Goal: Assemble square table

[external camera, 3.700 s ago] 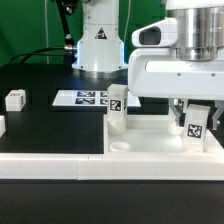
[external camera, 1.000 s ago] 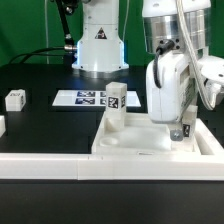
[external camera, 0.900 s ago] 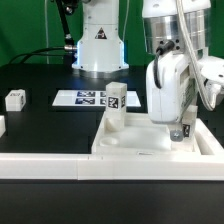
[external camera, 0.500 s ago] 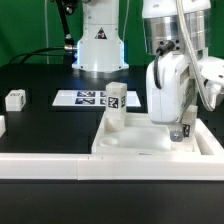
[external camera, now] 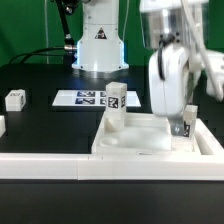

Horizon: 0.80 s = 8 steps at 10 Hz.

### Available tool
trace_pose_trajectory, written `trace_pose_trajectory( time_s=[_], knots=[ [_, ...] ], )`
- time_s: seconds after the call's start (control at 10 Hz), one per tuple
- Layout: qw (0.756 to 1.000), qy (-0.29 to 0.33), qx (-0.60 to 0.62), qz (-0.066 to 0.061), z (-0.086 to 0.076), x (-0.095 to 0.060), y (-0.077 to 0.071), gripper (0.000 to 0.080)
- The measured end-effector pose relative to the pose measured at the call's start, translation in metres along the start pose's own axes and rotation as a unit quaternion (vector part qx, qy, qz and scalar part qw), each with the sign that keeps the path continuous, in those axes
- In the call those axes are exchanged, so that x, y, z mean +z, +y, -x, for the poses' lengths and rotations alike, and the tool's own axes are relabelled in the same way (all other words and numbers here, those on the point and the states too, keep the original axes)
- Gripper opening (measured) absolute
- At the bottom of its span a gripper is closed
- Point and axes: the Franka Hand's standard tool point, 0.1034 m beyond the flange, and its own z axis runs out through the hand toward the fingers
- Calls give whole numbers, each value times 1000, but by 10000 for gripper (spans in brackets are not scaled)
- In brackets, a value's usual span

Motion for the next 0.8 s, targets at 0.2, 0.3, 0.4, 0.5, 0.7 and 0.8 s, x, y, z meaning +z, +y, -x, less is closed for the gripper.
trace_pose_trajectory(
  time_s=[0.2, 0.3, 0.4, 0.5, 0.7, 0.8],
  knots=[
    [993, -10, -119, -9, -26, -50, -8, 649],
    [985, -3, -173, -12, -31, -60, -12, 649],
    [979, -1, -205, -9, -30, -54, -10, 649],
    [972, 0, -236, -9, -31, -54, -10, 649],
    [955, 1, -298, -8, -31, -54, -10, 649],
    [934, 1, -357, -14, -36, -54, -11, 649]
  ],
)
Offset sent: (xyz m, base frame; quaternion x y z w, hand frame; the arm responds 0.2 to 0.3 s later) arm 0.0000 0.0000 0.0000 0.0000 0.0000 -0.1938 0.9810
